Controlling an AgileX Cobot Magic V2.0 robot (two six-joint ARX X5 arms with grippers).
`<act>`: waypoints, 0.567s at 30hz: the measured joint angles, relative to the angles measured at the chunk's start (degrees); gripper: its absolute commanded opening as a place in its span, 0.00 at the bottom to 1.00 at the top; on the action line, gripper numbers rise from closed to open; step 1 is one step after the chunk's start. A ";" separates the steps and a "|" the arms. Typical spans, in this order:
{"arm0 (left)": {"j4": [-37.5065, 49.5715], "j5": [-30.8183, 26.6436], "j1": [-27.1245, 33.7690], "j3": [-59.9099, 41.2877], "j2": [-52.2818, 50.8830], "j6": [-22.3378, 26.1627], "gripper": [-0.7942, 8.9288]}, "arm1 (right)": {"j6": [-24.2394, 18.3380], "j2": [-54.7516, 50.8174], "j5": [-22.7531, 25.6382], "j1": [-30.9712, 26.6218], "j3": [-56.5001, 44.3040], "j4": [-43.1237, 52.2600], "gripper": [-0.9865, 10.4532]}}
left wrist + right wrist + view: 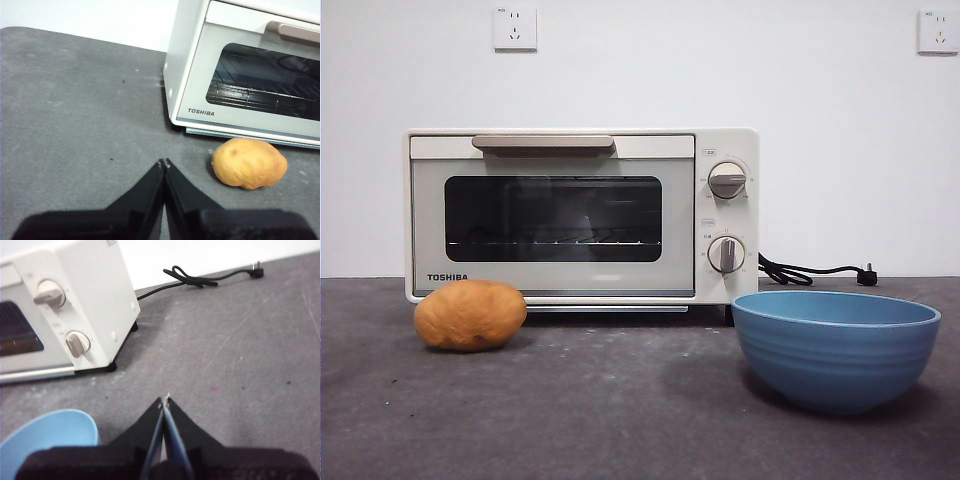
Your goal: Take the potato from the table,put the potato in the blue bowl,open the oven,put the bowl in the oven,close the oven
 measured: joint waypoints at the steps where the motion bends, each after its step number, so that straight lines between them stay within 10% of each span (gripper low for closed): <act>1: 0.02 0.26 0.00 0.00 0.00 -0.09 0.08 | 0.83 0.00 0.00 0.00 0.00 0.02 0.09; 17: -8.26 8.00 0.00 9.77 0.02 -3.02 0.07 | 8.50 4.79 -4.57 0.79 9.97 -3.34 0.08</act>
